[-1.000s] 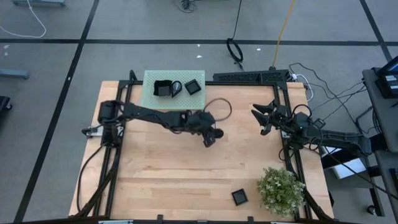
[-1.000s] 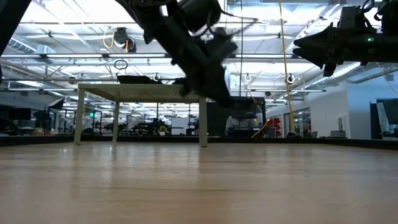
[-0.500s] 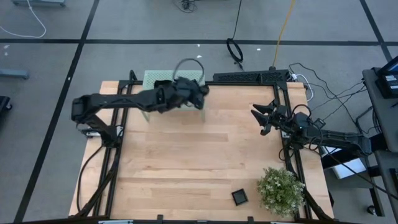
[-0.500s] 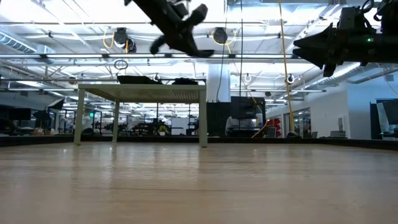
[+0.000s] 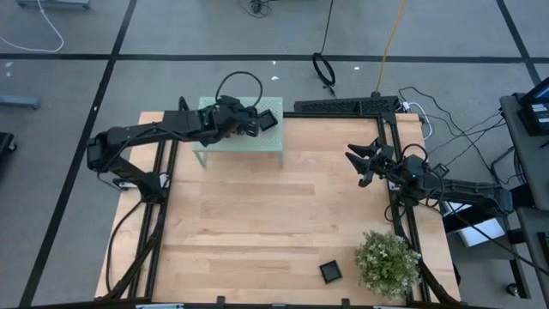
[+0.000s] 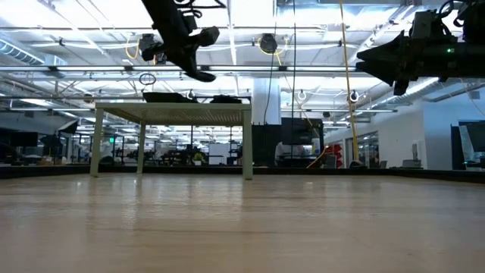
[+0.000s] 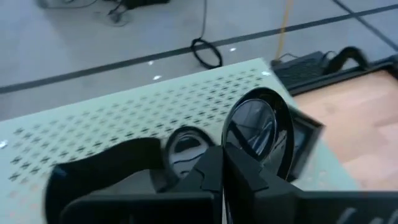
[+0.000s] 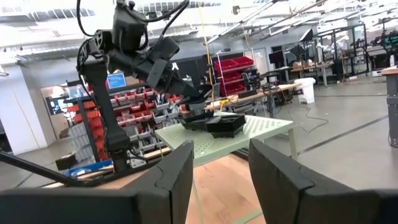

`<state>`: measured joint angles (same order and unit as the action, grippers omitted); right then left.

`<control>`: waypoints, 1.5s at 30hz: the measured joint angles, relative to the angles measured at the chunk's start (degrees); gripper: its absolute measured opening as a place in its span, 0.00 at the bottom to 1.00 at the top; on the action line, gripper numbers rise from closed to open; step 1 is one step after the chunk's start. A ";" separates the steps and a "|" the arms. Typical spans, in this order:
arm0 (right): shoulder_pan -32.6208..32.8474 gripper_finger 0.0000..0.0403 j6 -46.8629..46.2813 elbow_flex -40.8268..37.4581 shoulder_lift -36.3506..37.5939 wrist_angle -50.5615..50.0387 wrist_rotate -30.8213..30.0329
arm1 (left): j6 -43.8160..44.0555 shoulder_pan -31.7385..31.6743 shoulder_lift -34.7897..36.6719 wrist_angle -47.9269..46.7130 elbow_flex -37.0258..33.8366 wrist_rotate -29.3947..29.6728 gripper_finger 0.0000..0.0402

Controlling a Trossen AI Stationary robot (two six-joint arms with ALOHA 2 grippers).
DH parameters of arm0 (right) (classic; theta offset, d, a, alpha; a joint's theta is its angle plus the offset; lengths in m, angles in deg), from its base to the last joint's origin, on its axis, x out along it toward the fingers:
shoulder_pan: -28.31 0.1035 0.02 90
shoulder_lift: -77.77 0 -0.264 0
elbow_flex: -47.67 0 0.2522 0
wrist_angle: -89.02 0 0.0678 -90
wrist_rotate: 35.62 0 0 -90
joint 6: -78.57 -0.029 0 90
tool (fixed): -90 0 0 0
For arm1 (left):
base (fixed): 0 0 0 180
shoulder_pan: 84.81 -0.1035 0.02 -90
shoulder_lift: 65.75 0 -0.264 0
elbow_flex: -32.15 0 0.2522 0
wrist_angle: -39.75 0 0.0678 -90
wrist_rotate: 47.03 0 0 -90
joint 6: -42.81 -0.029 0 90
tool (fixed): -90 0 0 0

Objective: Pick & Place Mini shaped plates
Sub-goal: Stack the drop shaped plate on top of the stacked drop shaped plates on the shelf

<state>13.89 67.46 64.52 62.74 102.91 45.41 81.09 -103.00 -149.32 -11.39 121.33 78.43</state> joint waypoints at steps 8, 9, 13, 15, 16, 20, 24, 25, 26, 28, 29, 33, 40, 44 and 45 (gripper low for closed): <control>0.00 0.35 0.00 0.00 0.00 -0.05 0.01 | 2.45 -3.25 0.09 -3.17 0.00 1.37 0.02; 0.00 0.35 0.00 0.00 0.00 -0.08 0.01 | 2.71 -3.60 0.09 -3.15 0.00 1.46 0.02; 0.00 0.35 0.00 0.00 0.00 -0.06 0.01 | 5.74 -4.44 -0.35 -3.13 0.00 0.72 0.03; 0.00 0.35 0.00 0.00 0.00 -0.07 0.01 | 7.54 -4.44 -0.49 -3.65 0.00 0.66 0.04; 0.00 0.35 0.00 0.00 0.00 -0.06 -0.01 | 8.51 -4.40 -0.85 -3.56 0.00 0.68 0.04; 0.00 0.35 0.00 0.00 0.00 -0.08 0.01 | 11.61 -4.39 -2.14 -4.22 -0.11 0.38 0.02; 0.00 0.35 0.02 0.00 0.00 -0.08 -0.01 | 14.37 -4.02 -3.35 -5.05 -0.09 -0.42 0.02; 0.00 0.35 0.00 0.00 0.00 -0.10 0.01 | 14.94 -3.88 -3.85 -5.12 -0.11 -0.39 0.03; 0.00 0.35 0.02 0.00 0.00 -0.10 0.01 | 15.64 -3.74 -4.22 -4.81 -0.09 -0.35 0.04; 0.00 0.35 0.00 0.00 0.00 -0.10 0.01 | 16.71 -3.69 -4.56 -5.66 -0.09 -0.48 0.05; 0.00 0.35 0.00 0.00 0.00 -0.11 0.01 | 17.04 -3.69 -4.59 -5.90 -0.09 -0.46 0.05; 0.00 0.35 0.00 0.00 0.00 -0.10 0.01 | 18.42 -3.69 -5.27 -6.38 0.00 -0.53 0.06; 0.00 0.35 0.01 -0.02 0.00 -0.09 0.01 | 20.27 -3.69 -5.89 -7.54 -0.04 -0.68 0.06; 0.00 0.35 0.00 -0.02 0.00 -0.10 -0.01 | 20.53 -3.69 -5.84 -7.42 -0.04 -0.68 0.11; 0.00 0.35 0.00 -0.02 0.00 -0.10 0.01 | 20.53 -3.69 -5.84 -7.33 -0.04 -0.68 0.14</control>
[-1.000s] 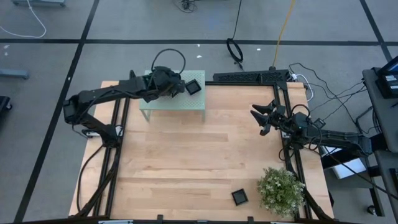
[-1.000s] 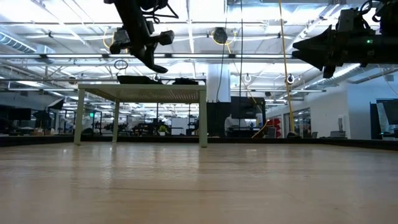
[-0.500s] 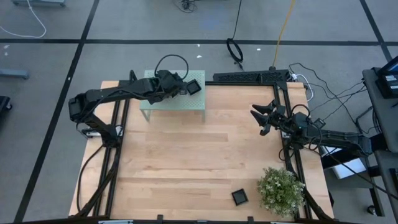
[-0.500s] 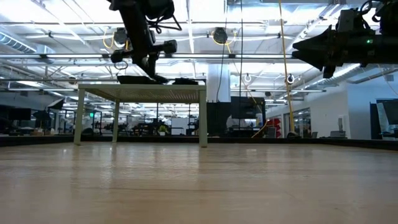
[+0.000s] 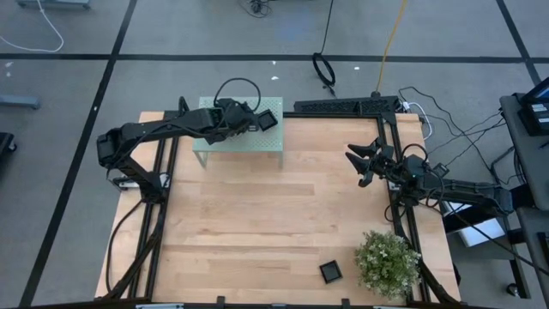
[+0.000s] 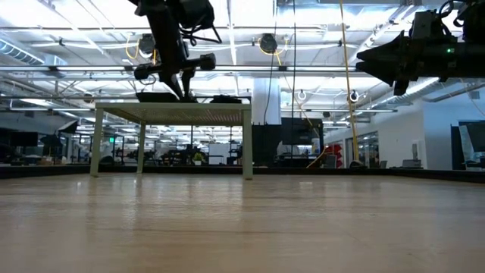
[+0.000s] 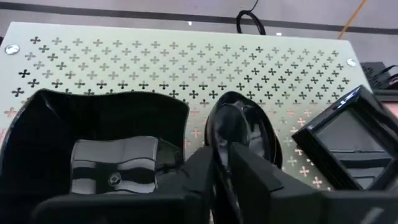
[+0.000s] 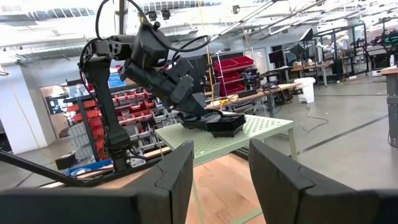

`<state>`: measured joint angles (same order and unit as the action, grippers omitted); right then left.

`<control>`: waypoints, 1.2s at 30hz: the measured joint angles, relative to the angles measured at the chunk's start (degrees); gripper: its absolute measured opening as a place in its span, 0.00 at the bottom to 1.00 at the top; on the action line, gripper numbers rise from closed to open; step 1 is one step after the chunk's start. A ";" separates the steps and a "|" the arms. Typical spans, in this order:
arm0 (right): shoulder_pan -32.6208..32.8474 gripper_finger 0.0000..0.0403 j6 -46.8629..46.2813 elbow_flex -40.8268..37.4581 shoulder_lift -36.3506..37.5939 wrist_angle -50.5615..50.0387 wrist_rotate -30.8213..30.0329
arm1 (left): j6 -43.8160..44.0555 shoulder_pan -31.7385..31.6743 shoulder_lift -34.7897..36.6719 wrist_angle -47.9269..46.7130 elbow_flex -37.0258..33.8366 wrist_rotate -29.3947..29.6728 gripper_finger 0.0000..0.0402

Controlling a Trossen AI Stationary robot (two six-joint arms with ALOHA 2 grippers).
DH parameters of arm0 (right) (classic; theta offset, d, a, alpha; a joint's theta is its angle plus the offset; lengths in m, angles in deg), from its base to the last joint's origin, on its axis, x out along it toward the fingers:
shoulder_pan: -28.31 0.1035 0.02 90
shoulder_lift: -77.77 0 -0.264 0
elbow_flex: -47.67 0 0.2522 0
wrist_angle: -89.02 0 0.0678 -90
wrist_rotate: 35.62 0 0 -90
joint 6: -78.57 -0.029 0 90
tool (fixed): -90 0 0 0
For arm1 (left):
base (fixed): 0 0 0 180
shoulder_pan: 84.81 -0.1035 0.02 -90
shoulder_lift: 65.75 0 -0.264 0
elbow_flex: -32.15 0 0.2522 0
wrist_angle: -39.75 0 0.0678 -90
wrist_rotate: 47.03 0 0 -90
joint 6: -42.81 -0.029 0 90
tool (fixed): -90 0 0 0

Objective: Pick & Place Mini shaped plates
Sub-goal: Stack the drop shaped plate on top of the stacked drop shaped plates on the shelf, then stack the square plate on top of the stacked square plates on the shelf

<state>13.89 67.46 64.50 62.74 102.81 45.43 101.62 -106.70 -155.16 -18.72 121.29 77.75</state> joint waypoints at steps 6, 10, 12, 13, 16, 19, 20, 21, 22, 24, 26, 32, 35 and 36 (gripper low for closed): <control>0.00 0.35 0.00 0.00 0.00 0.00 0.00 | -2.39 0.17 0.67 2.38 0.00 -0.02 0.32; 0.00 0.35 0.00 0.00 0.00 0.00 0.00 | -7.04 0.33 3.38 4.82 0.00 0.06 0.41; 0.00 0.35 0.00 0.00 0.00 0.00 0.00 | -10.33 0.53 4.77 5.73 0.00 0.25 0.44; 0.00 0.35 0.01 0.00 0.00 0.00 0.00 | -11.82 0.67 5.52 6.40 0.00 0.39 0.45; 0.02 0.35 0.00 0.00 0.00 0.00 0.00 | -16.40 1.29 7.64 7.21 0.00 0.39 0.46; 0.00 0.35 0.00 0.00 0.00 0.02 0.00 | -21.62 2.79 8.13 9.22 0.04 0.03 0.46; 0.00 0.35 0.00 0.00 0.02 0.00 0.00 | -23.45 3.23 8.34 9.40 0.02 -0.67 0.46; 0.00 0.35 0.00 0.00 0.00 0.00 0.00 | -25.30 3.76 8.41 9.64 -0.02 -1.48 0.46; 0.00 0.35 0.00 0.00 0.00 0.00 0.00 | -27.16 4.31 8.60 10.70 -0.04 -2.44 0.46; 0.00 0.35 0.00 0.00 0.00 0.02 0.00 | -30.84 5.27 8.76 12.76 0.04 -4.63 0.46; 0.00 0.35 0.00 0.00 0.00 -0.03 -0.01 | -34.32 6.12 8.63 14.25 0.04 -6.94 0.46; 0.00 0.35 0.01 0.00 0.00 -0.01 0.00 | -41.56 8.20 8.67 19.30 0.04 -13.08 0.46; 0.00 0.35 0.00 0.00 0.00 0.00 0.00 | -43.05 8.95 8.61 21.13 0.04 -16.00 0.46; 0.00 0.35 0.00 0.00 0.01 0.00 0.00 | -43.18 9.22 8.63 21.75 0.04 -16.88 0.46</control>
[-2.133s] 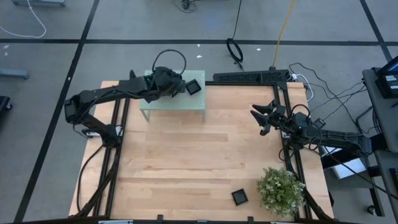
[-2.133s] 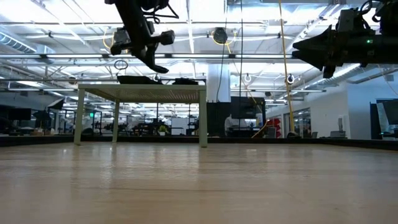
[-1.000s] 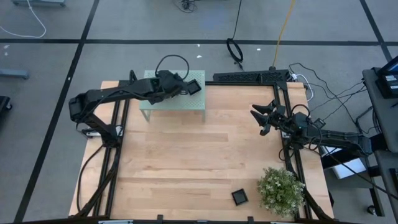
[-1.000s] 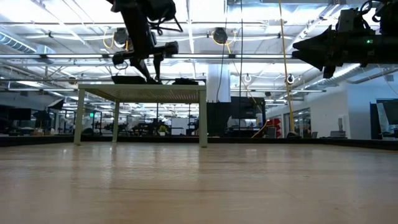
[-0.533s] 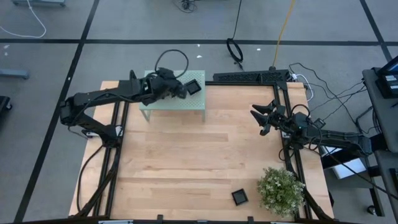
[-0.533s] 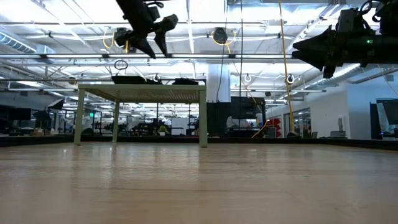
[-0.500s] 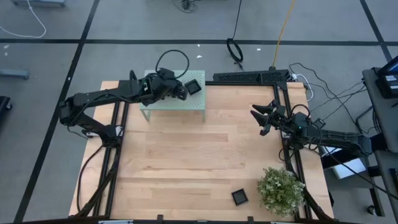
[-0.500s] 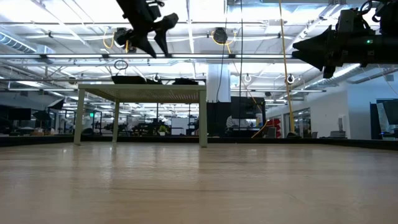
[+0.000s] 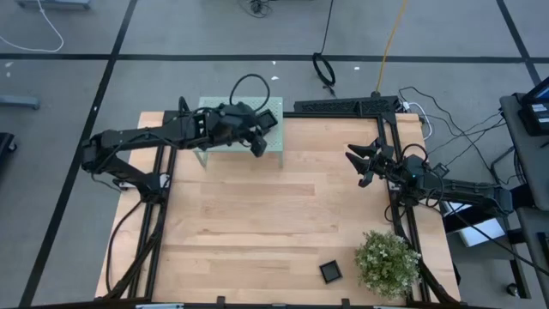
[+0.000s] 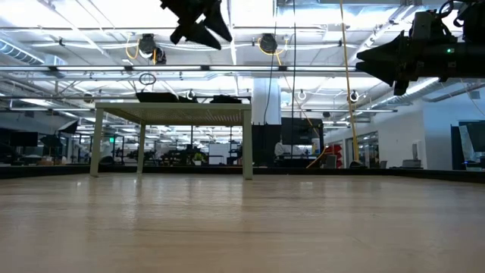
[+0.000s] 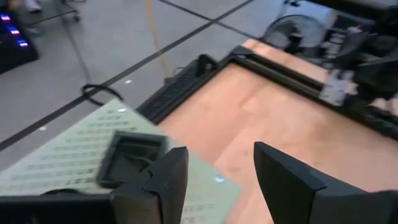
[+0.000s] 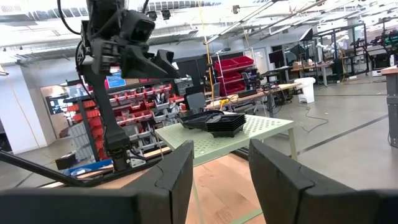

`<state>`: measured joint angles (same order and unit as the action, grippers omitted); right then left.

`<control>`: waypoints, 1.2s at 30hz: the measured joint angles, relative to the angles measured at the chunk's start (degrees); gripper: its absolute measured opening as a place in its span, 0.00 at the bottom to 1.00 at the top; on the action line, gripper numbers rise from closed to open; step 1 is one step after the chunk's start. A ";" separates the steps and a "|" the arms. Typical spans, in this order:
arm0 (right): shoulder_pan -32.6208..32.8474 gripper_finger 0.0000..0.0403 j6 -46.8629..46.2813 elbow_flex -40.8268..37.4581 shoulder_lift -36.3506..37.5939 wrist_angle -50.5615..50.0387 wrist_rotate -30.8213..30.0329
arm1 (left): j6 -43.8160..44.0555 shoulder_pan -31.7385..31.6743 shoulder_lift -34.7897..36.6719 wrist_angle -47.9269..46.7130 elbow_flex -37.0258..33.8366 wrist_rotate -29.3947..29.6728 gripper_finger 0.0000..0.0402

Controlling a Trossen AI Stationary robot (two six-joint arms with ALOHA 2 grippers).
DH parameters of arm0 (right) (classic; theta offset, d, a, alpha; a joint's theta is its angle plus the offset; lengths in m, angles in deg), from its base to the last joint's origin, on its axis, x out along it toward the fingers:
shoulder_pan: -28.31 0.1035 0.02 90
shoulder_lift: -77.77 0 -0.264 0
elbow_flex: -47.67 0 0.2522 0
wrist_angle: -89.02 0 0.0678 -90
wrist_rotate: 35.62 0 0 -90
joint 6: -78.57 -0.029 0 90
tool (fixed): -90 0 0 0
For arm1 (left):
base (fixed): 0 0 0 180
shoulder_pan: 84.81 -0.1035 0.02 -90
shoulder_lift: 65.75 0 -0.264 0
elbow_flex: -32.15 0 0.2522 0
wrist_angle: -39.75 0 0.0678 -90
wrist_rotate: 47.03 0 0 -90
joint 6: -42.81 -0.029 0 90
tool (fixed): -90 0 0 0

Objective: Pick & Place Mini shaped plates
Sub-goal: Stack the square plate on top of the stacked square plates on the shelf

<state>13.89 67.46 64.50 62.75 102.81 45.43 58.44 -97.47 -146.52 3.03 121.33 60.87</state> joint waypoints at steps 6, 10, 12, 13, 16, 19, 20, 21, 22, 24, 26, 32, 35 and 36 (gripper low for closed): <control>0.01 0.35 0.00 0.00 -0.01 0.00 -0.01 | 2.79 2.57 0.00 2.82 0.00 -2.92 0.46; 0.00 0.35 0.01 0.00 -0.01 0.00 -0.01 | 4.93 5.49 0.00 5.33 0.00 -3.01 0.46; 0.01 0.35 0.00 0.00 -0.01 0.10 -0.02 | 6.39 7.33 0.00 7.06 0.00 -3.07 0.46; 0.00 0.35 0.05 0.00 -0.01 0.51 -0.08 | 7.15 8.28 0.00 7.96 0.00 -3.01 0.46; -0.11 0.35 -1.59 0.00 0.01 3.39 -0.04 | 10.03 11.17 0.00 10.46 0.00 -2.63 0.46; 0.20 0.35 -10.02 -0.01 0.01 7.26 0.18 | 12.71 14.10 0.00 13.41 0.00 -2.43 0.46; 0.29 0.35 -13.81 -0.02 0.01 8.59 0.10 | 13.19 15.00 0.00 14.35 0.00 -2.42 0.46; 0.33 0.35 -17.67 -0.02 0.01 9.81 0.09 | 13.65 15.96 0.00 15.30 0.00 -2.41 0.46; 0.33 0.35 -20.96 -0.02 0.01 10.92 0.06 | 14.45 16.89 0.00 16.10 0.00 -2.42 0.46; 0.28 0.35 -25.53 -0.02 -0.05 13.61 -0.24 | 16.48 18.75 0.00 17.43 0.00 -2.38 0.46; 0.26 0.35 -27.38 -0.02 -0.05 15.15 -0.24 | 17.90 20.55 0.00 17.79 0.00 -2.37 0.46; 0.28 0.35 -20.53 -0.02 -0.12 16.69 -0.15 | 21.69 25.14 0.00 17.71 -0.02 -1.84 0.46; 0.28 0.35 -19.36 -0.02 -0.10 16.85 0.05 | 23.92 27.28 0.00 17.70 -0.02 0.61 0.46; 0.28 0.35 -19.32 -0.02 -0.10 16.81 0.32 | 24.51 28.02 0.00 17.69 -0.02 1.82 0.46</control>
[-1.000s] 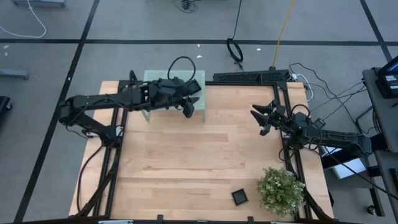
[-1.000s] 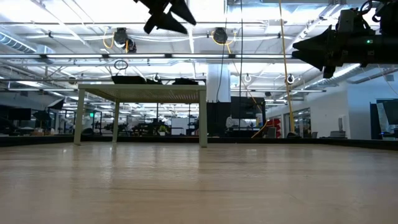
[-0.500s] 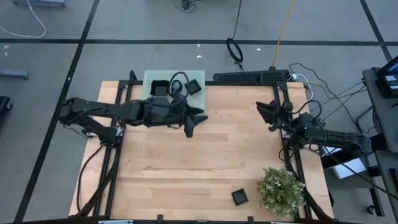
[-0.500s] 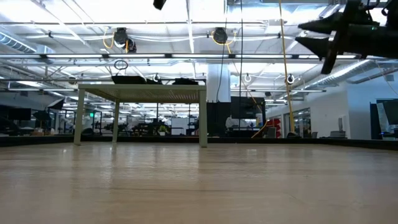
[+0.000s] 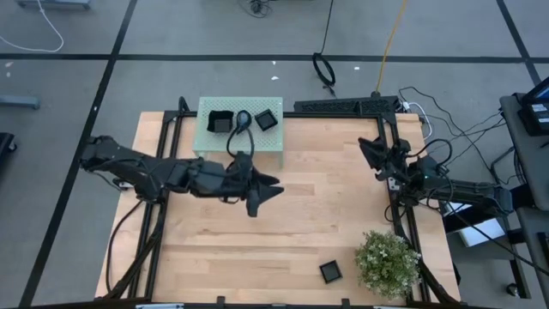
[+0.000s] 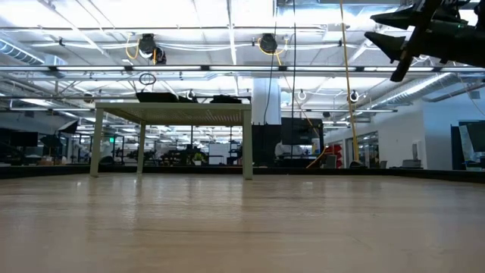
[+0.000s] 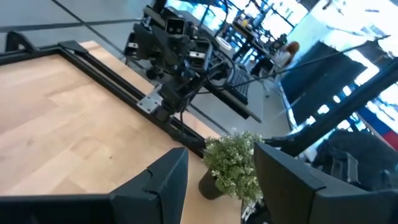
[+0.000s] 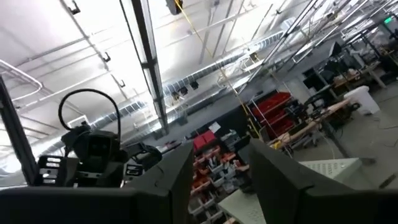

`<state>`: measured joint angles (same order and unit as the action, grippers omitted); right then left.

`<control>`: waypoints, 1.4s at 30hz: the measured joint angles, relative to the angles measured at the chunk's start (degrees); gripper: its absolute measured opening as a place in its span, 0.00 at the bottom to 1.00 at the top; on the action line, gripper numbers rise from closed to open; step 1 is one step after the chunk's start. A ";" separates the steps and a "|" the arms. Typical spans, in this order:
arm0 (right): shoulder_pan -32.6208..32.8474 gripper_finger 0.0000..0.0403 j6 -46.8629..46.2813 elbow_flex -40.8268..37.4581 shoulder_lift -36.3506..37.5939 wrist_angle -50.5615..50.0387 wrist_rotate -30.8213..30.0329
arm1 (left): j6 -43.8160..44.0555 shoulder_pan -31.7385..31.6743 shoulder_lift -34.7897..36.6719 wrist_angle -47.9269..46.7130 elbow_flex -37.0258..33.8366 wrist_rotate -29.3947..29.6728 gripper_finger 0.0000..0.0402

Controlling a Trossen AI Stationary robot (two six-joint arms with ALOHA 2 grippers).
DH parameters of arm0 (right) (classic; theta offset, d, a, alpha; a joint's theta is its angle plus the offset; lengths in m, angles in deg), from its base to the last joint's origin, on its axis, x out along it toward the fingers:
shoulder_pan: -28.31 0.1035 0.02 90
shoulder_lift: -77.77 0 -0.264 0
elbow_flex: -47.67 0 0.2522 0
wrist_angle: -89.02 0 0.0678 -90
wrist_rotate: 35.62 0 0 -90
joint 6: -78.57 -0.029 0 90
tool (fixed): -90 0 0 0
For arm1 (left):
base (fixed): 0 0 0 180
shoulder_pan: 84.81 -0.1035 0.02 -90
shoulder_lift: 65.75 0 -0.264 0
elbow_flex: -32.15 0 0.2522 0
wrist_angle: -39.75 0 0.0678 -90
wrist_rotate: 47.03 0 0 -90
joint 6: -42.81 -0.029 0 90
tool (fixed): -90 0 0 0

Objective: Pick & Place Mini shaped plates
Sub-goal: Stack the square plate on top of the stacked square plates on the shelf

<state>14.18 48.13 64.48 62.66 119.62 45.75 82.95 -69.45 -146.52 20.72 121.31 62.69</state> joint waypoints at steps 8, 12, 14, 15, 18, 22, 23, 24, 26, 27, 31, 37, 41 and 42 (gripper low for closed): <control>-0.07 0.35 -5.88 0.07 -0.10 2.15 0.50 | -0.16 5.63 0.00 -0.04 0.00 8.45 0.46; -0.04 0.35 -3.95 1.81 -1.40 -1.80 -0.56 | -3.34 7.13 0.00 -0.11 -0.02 11.28 0.46; 0.00 0.35 -1.44 5.34 -3.06 -8.61 -0.46 | -4.72 7.41 0.00 -0.13 -0.02 11.94 0.46; -0.02 0.35 0.04 7.42 -3.85 -11.69 -0.35 | -5.30 7.47 0.00 -0.15 -0.02 11.94 0.46; -0.02 0.35 4.05 14.12 -7.03 -22.31 0.21 | -7.11 7.50 0.00 -0.22 -0.02 11.98 0.46; 0.02 0.35 5.93 22.84 -13.06 -37.34 5.78 | -9.04 7.14 0.00 -0.86 -0.02 11.98 0.46; 0.04 0.35 5.75 25.09 -14.59 -41.02 7.67 | -9.03 7.12 0.00 -1.13 -0.02 11.99 0.46; 0.10 0.35 5.74 27.25 -16.28 -44.80 9.92 | -9.00 7.02 0.00 -1.27 -0.02 12.01 0.46; 0.77 0.35 6.31 31.48 -19.78 -51.49 14.25 | -9.05 6.71 0.00 -1.71 -0.02 12.00 0.46; 1.41 0.35 6.81 33.19 -21.55 -54.27 15.85 | -9.19 6.62 0.00 -1.94 -0.02 12.00 0.46; 5.20 0.35 7.54 37.32 -28.75 -61.46 21.50 | -9.03 5.84 0.00 -2.80 -0.02 11.96 0.46; 13.92 0.35 13.80 37.81 -38.79 -61.87 26.67 | -8.36 4.89 0.00 -2.77 -0.02 11.95 0.46; 18.77 0.35 22.48 37.81 -47.05 -61.75 26.45 | -6.72 4.85 0.00 -2.71 -0.02 11.94 0.46; 19.81 0.35 24.31 37.81 -49.19 -61.80 26.45 | -6.30 4.85 0.00 -2.73 -0.02 11.92 0.46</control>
<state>33.99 72.44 102.29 13.46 57.82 72.20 76.65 -64.60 -146.52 17.98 121.29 74.61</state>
